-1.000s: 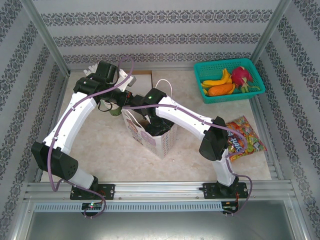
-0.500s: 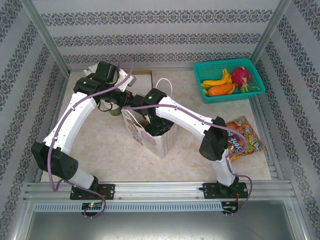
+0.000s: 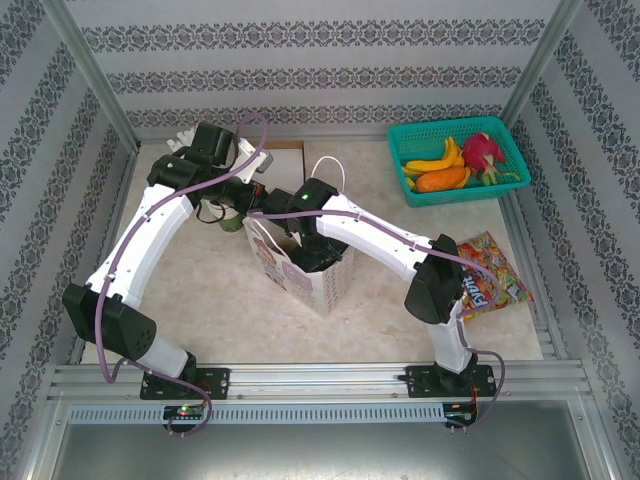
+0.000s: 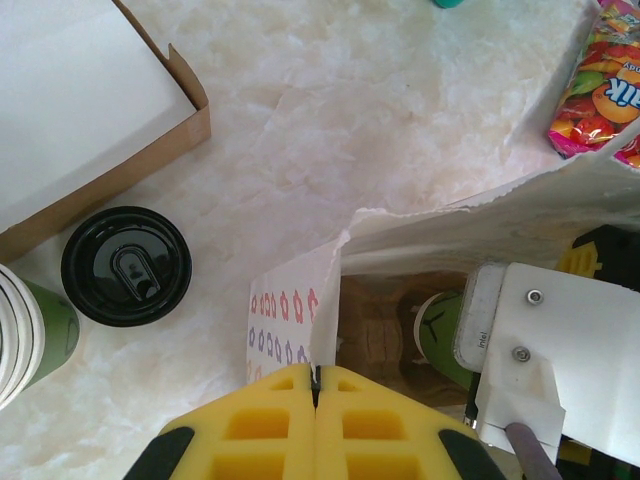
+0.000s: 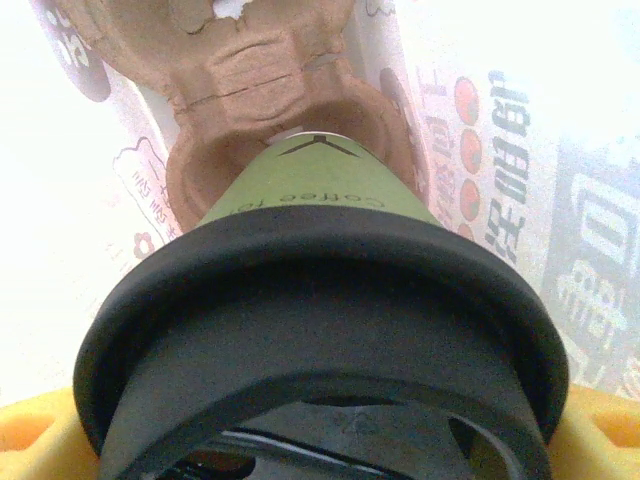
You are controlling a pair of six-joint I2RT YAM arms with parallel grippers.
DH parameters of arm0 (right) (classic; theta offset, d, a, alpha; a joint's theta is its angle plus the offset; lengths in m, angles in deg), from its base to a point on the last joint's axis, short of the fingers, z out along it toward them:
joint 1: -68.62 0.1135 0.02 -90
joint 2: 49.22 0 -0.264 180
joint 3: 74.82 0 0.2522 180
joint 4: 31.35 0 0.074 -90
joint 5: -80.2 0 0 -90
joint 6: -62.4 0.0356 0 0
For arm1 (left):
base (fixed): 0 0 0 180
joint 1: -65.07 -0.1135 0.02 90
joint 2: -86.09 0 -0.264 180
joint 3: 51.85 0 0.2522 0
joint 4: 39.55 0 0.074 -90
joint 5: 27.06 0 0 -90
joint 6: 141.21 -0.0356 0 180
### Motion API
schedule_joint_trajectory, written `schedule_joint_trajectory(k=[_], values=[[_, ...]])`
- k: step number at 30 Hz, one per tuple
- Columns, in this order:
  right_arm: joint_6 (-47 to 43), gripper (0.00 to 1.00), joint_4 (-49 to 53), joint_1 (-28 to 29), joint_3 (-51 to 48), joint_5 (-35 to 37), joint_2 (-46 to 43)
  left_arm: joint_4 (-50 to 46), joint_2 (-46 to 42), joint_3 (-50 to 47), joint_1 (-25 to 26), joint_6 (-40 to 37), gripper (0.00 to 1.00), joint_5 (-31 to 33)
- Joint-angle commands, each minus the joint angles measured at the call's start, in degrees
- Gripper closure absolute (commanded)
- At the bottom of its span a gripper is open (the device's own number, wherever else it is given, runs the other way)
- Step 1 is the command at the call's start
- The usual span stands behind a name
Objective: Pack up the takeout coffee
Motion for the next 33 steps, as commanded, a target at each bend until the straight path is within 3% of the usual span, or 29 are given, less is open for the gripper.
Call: schedule_joint_trajectory(k=[1, 33], values=[[0.6, 0.41, 0.2, -0.6, -0.6, 1.2, -1.8, 0.8, -1.1, -0.9, -0.3, 0.4, 1.00, -0.8], [0.8, 0.41, -3.0, -0.7, -2.7, 1.5, -3.1, 0.8, -0.8, -0.7, -0.3, 0.4, 1.00, -1.0]])
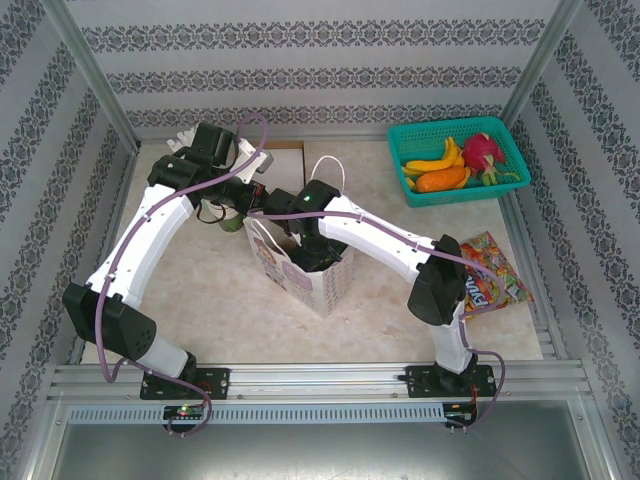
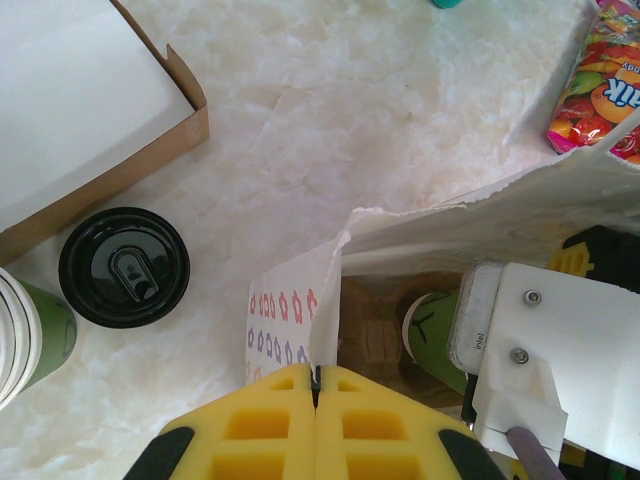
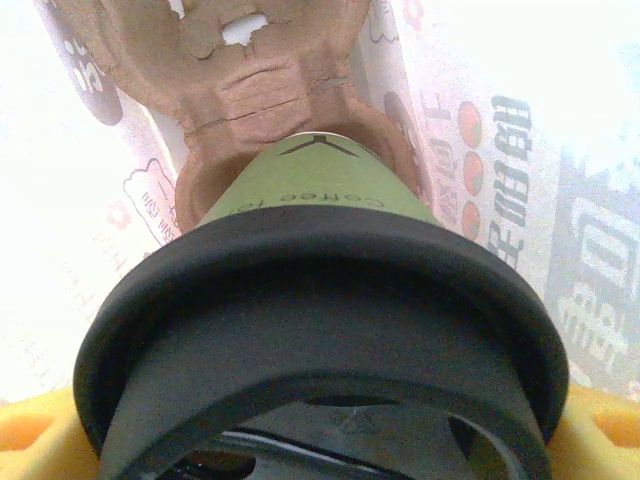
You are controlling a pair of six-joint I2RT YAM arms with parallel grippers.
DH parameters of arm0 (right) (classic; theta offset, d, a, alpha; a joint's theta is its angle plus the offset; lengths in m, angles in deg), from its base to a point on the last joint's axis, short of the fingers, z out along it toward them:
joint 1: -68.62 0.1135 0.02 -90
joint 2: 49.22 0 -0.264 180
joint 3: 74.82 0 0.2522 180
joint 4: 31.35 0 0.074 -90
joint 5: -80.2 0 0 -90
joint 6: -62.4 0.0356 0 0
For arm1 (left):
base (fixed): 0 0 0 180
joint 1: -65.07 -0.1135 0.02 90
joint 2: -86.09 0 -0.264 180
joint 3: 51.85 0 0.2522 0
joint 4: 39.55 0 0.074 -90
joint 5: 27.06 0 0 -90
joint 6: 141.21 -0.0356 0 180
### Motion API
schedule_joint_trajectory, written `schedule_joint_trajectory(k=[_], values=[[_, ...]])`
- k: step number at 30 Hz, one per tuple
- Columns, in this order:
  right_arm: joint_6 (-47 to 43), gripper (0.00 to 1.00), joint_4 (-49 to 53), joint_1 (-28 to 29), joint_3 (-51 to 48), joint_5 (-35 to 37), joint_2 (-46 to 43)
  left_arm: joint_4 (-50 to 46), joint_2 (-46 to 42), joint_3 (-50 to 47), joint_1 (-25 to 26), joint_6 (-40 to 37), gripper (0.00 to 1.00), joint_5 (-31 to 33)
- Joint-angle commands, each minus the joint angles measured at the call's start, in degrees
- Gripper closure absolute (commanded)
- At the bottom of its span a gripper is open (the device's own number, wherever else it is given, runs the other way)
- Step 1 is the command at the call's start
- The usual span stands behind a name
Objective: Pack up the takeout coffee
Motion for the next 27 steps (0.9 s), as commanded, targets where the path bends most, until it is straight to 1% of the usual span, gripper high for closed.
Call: schedule_joint_trajectory(k=[1, 27], values=[[0.8, 0.41, -0.1, -0.7, -0.8, 1.4, -2.0, 0.5, -0.9, -0.5, -0.3, 0.4, 1.00, -0.9], [1.2, 0.41, -3.2, -1.1, -6.3, 0.3, -1.9, 0.5, -0.8, -0.5, -0.3, 0.4, 1.00, -0.9]])
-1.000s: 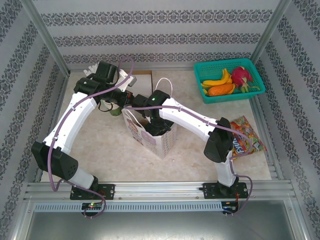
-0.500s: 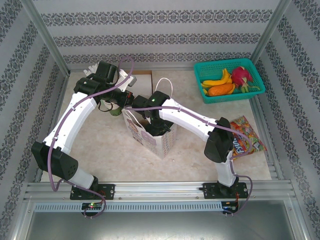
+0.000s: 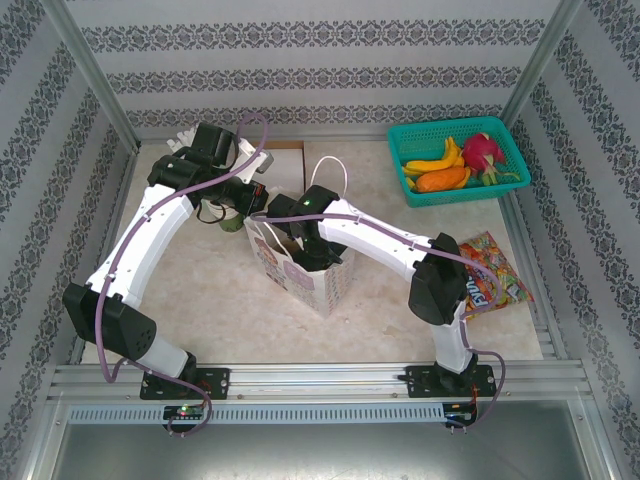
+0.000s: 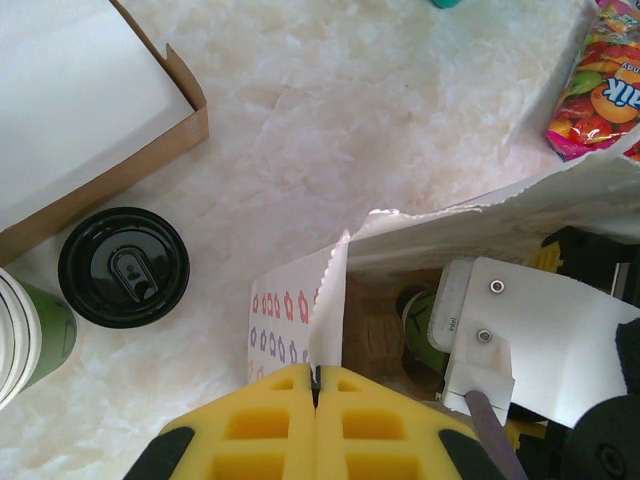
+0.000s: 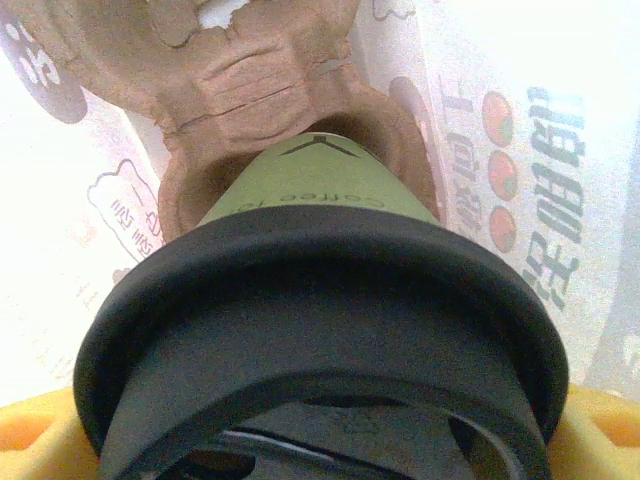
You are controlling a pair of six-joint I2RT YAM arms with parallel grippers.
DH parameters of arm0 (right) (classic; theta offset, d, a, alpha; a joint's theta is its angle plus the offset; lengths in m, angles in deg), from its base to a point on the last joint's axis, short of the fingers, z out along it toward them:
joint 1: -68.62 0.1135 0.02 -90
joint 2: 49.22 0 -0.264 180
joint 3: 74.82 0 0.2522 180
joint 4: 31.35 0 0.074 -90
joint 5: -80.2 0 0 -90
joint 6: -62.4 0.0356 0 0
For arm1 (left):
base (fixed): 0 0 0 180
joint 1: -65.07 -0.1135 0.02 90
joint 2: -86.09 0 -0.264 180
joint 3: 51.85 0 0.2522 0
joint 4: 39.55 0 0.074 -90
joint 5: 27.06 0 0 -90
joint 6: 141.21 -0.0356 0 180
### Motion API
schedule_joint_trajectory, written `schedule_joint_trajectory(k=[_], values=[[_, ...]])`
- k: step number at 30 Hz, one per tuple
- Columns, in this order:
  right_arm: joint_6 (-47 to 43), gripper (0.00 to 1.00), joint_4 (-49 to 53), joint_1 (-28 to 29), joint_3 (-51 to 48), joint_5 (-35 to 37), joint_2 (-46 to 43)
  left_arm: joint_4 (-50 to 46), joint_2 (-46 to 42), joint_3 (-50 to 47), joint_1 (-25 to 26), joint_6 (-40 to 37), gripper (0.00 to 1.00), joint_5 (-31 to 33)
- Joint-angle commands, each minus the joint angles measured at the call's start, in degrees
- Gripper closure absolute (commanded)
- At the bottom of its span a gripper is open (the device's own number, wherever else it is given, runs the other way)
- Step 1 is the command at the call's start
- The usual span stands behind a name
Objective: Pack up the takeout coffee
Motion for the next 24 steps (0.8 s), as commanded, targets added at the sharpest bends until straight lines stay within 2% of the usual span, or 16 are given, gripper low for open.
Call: schedule_joint_trajectory(k=[1, 24], values=[[1.0, 0.42, 0.0, -0.4, -1.2, 0.2, -1.6, 0.4, -0.8, -0.5, -0.3, 0.4, 1.00, -0.8], [1.5, 0.41, 3.6, -0.7, -0.2, 0.1, -1.0, 0.5, -0.5, -0.6, -0.3, 0.3, 1.00, -0.8]])
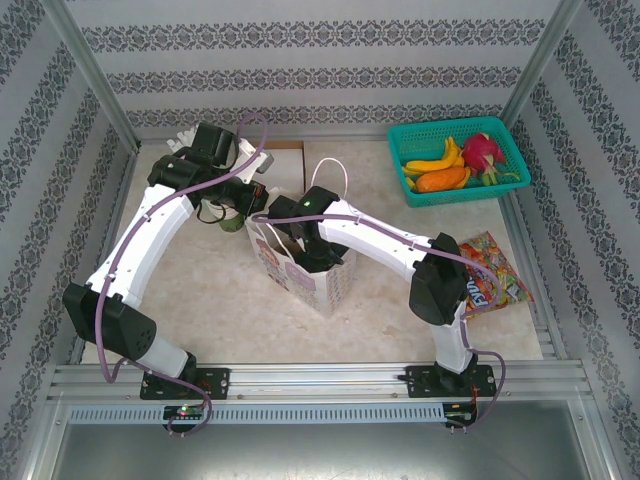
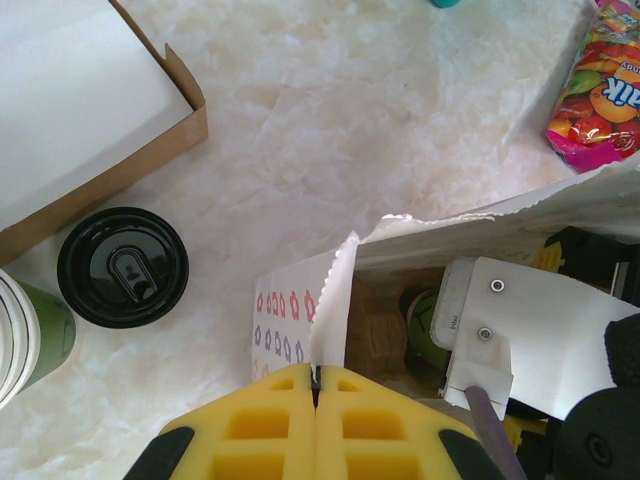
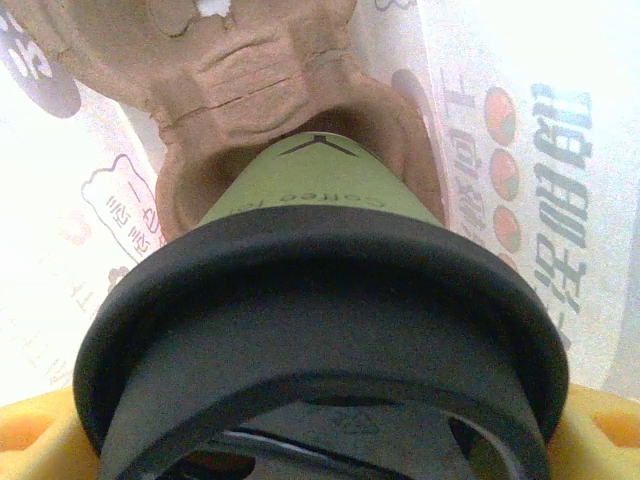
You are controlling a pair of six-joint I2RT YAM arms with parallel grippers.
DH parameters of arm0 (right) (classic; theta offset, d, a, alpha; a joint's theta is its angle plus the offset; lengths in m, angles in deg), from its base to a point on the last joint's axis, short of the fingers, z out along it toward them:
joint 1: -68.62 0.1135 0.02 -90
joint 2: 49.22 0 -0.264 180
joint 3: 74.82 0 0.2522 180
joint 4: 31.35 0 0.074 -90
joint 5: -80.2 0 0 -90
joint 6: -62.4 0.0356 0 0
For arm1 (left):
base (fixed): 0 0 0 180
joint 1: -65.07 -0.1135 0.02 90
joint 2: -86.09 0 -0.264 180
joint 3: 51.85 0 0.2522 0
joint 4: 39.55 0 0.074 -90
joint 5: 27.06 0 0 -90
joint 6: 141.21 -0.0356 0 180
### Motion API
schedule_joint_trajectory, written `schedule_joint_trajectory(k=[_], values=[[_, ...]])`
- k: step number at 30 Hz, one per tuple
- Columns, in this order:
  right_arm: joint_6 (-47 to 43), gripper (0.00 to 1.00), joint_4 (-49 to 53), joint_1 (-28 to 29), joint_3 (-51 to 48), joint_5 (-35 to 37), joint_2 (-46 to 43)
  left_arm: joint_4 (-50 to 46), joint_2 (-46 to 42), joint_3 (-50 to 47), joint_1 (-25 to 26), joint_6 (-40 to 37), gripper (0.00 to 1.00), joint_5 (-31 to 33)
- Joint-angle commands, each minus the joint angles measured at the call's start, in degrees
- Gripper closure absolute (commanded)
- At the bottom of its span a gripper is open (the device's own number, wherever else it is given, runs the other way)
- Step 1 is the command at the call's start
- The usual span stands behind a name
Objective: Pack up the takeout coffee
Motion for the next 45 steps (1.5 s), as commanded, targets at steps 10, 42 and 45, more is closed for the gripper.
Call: schedule_joint_trajectory(k=[10, 42, 45], values=[[1.2, 0.41, 2.2, -1.1, 0.3, -0.4, -0.1, 0.5, -0.5, -0.5, -0.3, 0.2, 1.00, -0.7], [0.2, 0.42, -5.0, -2.7, -4.6, -6.4, -3.3, 0.5, 0.0, -0.3, -0.3, 0.4, 1.00, -0.9], [0.2, 0.42, -5.5, -2.8, -4.8, -6.6, -3.5, 0.4, 0.0, -0.2, -0.3, 0.4, 1.00, -0.8]])
